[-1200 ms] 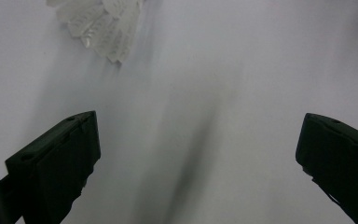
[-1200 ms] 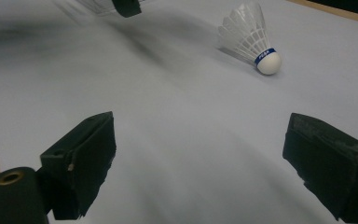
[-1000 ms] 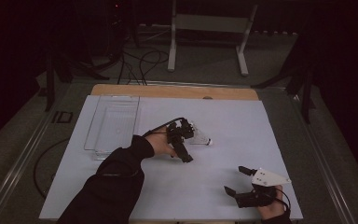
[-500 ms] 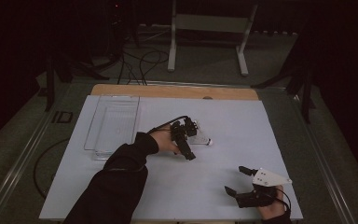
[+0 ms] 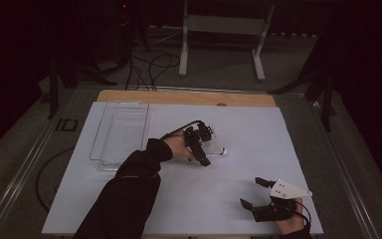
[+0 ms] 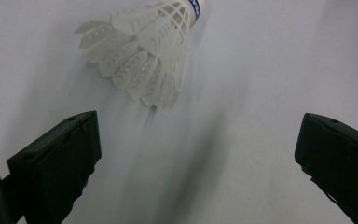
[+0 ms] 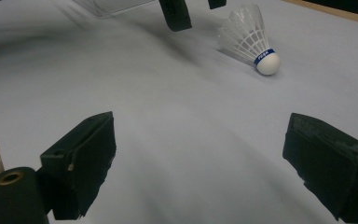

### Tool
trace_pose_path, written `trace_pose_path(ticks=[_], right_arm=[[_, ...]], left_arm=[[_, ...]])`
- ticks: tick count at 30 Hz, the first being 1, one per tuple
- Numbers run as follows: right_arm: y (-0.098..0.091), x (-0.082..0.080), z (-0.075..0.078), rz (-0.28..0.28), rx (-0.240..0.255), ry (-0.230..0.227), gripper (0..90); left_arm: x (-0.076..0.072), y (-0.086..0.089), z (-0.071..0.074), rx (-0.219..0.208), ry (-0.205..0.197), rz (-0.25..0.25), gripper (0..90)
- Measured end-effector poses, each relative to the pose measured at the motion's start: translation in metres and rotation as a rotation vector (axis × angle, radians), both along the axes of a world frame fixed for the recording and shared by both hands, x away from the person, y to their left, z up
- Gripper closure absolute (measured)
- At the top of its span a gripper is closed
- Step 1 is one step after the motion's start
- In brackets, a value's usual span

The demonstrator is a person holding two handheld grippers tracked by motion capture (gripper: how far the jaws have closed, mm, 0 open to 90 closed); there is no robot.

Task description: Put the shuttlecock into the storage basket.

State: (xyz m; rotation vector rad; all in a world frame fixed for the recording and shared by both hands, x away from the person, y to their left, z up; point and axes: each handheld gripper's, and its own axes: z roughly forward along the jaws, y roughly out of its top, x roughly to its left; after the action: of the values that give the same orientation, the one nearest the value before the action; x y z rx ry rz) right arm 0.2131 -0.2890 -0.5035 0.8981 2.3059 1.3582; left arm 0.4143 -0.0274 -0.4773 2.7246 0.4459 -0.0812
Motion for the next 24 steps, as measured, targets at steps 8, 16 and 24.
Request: trace_pose_path(ticks=[8, 16, 24], right_arm=[[-0.001, 0.0, 0.0, -0.004, 0.0, 0.004, 9.4], [0.0, 0.0, 0.0, -0.003, 0.0, 0.007, 9.4], [-0.001, 0.0, 0.0, -0.012, -0.003, 0.007, 9.4]], left_arm=[[0.002, -0.007, -0.007, -0.026, 0.004, -0.025, 1.0], [0.008, -0.008, -0.013, -0.067, -0.02, -0.033, 5.1], [0.012, -0.008, -0.02, -0.042, -0.043, -0.033, 18.5]])
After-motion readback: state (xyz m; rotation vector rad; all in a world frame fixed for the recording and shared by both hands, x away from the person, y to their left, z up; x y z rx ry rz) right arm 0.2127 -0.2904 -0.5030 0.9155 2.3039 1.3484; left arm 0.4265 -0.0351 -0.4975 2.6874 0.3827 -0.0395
